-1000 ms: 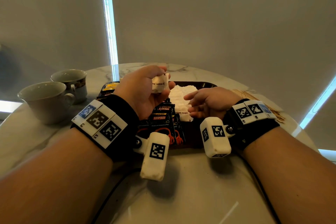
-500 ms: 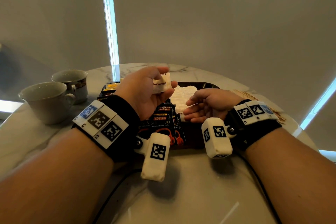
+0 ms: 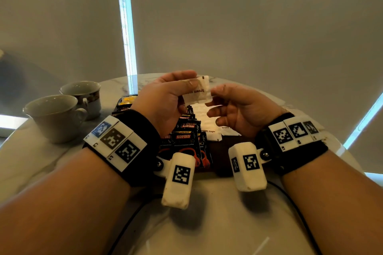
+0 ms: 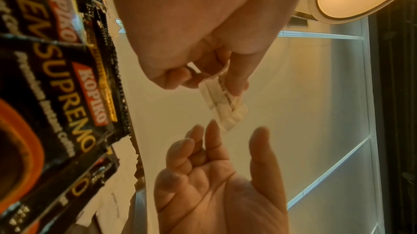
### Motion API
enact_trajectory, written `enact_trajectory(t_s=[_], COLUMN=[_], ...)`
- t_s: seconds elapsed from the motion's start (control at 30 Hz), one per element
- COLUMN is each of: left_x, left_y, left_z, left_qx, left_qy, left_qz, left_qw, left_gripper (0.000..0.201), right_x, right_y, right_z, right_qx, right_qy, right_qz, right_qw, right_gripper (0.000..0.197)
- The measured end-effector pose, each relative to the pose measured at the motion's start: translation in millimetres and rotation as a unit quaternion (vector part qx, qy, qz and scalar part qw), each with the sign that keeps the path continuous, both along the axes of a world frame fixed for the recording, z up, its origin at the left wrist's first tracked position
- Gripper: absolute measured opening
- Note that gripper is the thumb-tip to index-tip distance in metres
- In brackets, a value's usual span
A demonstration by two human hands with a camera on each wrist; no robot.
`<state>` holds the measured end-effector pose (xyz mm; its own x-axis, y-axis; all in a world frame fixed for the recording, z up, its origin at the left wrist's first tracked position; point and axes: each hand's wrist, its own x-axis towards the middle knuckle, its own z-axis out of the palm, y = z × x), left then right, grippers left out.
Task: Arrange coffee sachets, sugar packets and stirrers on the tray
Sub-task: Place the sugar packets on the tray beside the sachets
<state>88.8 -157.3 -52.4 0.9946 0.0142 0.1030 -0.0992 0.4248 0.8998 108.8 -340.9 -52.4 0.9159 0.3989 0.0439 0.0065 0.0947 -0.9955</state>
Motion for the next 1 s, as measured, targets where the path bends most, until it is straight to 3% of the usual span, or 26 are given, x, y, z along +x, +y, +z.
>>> enact_trajectory(t_s=[0.17, 0.3, 0.47, 0.53, 0.63, 0.77, 0.83, 0.93, 1.0], left_x=[-2, 0, 1, 2, 2, 2, 2, 0, 0], left_y=[-1, -1, -1, -1, 0, 1, -1, -4, -4], left_z=[0, -2, -2, -3, -4, -6, -7, -4, -3], left_qx=[-0.025, -0.015, -0.003, 0.001, 0.02, 0.034, 0.051, 0.049, 0.035], left_qy=[-0.012, 0.0, 0.006, 0.011, 0.029, 0.048, 0.039, 0.043, 0.048], left_qz=[-0.016, -0.01, -0.025, -0.026, -0.057, -0.091, -0.101, -0.072, -0.046], left_qw=[0.999, 1.0, 1.0, 1.0, 0.998, 0.994, 0.993, 0.995, 0.997], left_gripper=[0.019, 0.026, 0.027, 0.022, 0.005, 0.031, 0.037, 0.011, 0.008], right_x=[-4, -3, -2, -1, 0, -4, -6, -4, -3], right_y=[9, 9, 12, 12, 13, 13, 13, 12, 11], right_z=[1, 0, 2, 1, 1, -1, -1, -1, -3], right_qx=[-0.035, -0.012, 0.012, 0.013, 0.025, 0.03, 0.017, 0.011, 0.011], right_qy=[-0.042, -0.03, -0.022, -0.025, -0.022, -0.023, -0.028, -0.034, -0.032], right_qz=[-0.025, -0.053, -0.082, -0.101, -0.128, -0.11, -0.079, -0.066, -0.074], right_qw=[0.998, 0.998, 0.996, 0.995, 0.991, 0.993, 0.996, 0.997, 0.997], right_gripper=[0.029, 0.013, 0.024, 0.027, 0.009, 0.021, 0.017, 0.017, 0.024])
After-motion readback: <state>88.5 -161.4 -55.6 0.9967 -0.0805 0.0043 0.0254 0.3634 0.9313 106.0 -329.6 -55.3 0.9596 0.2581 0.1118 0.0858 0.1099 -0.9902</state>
